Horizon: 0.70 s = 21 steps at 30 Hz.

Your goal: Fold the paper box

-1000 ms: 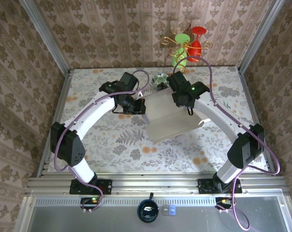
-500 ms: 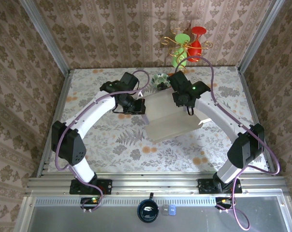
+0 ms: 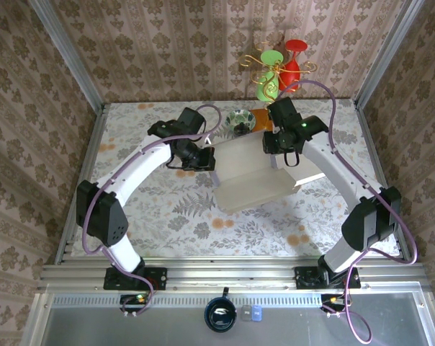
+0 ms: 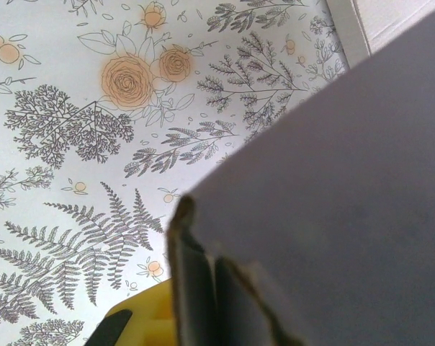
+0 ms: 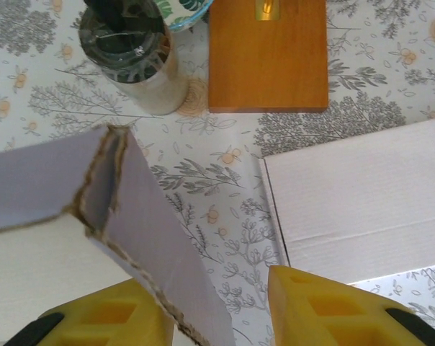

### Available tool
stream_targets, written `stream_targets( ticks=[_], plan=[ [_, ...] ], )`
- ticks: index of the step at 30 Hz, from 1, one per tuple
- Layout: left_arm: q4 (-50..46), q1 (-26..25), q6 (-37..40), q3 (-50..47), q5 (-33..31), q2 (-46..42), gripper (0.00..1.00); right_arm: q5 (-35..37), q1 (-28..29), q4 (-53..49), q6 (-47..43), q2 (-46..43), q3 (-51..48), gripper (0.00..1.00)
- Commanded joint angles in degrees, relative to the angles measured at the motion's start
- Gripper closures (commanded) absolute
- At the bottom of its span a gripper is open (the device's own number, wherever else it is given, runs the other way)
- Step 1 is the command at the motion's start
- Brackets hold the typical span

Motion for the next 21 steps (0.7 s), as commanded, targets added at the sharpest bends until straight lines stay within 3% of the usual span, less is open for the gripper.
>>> stream_targets(
  ticks=[1, 11, 15, 17, 21],
  plan=[
    [-2.4, 0.2, -0.1, 0.7, 0.7, 0.7, 1.00, -2.8, -0.1, 1.8, 0.7, -1.9, -1.4, 0.60],
    [-2.1, 0.5, -0.3, 0.7, 1.1, 1.0, 1.00, -3.4, 0.0, 2.9, -0.1, -1.1, -3.8, 0.59],
    [-1.9, 0.7, -0.4, 0.7, 1.3, 1.0, 1.00, -1.0, 0.6, 2.4, -0.5, -0.9, -4.5, 0.69],
    [-1.9, 0.8, -0.5, 0.8, 1.5, 1.2, 1.00, 2.4, 1.2, 1.5, -0.4, -0.7, -4.3, 0.79],
    [-2.0, 0.8, -0.5, 1.0, 1.8, 1.6, 1.00, 11.1, 2.7, -0.7, -0.5, 0.2, -3.1, 0.86]
  ],
)
